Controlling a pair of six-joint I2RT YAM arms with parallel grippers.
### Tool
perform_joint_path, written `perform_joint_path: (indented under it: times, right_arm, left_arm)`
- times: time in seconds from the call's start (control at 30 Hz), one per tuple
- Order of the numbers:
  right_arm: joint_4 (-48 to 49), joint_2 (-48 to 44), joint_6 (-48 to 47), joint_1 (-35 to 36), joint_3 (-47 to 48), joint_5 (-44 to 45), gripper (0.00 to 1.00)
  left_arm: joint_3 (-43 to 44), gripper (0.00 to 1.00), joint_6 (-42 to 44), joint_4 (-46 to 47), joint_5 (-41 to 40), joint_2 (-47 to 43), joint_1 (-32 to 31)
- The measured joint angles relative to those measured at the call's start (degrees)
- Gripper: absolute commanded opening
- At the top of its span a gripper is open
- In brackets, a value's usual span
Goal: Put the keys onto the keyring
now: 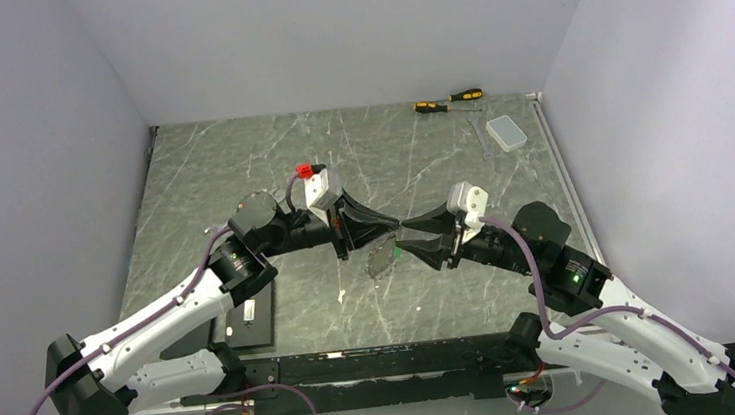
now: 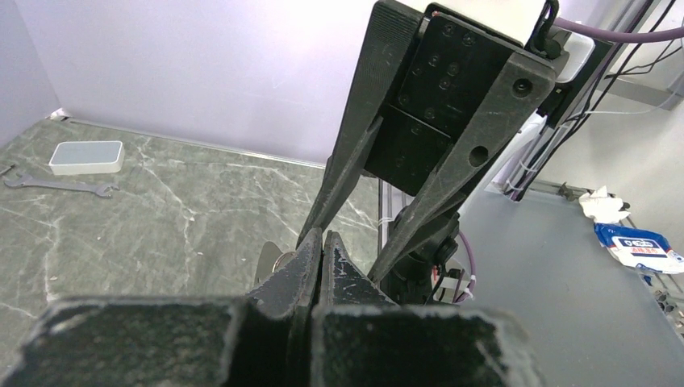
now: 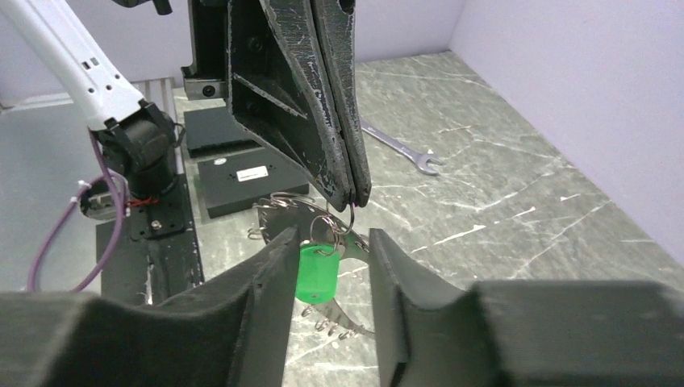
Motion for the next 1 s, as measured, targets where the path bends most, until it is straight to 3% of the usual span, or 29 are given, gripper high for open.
perform_joint_path:
  times: [0.17, 0.27, 1.0]
  right_arm:
    - [0.31, -0.61, -0.04, 0.0, -0.11, 1.6, 0.41]
    - [0.61, -0.87, -0.04, 0.0, -0.35, 2.23, 0.31]
    - [3.98, 0.63, 2.01, 0.0, -1.86, 2.56, 0.31]
  left_arm:
    - [-0.48, 0.0, 0.0, 0.2, -0.55, -0.02, 0.0]
    - [-0.85, 0.0, 0.02, 0.33, -0.74, -0.02, 0.0]
    - [-2.78, 0.0, -0.2, 2.51, -4.15, -1.42, 0.0]
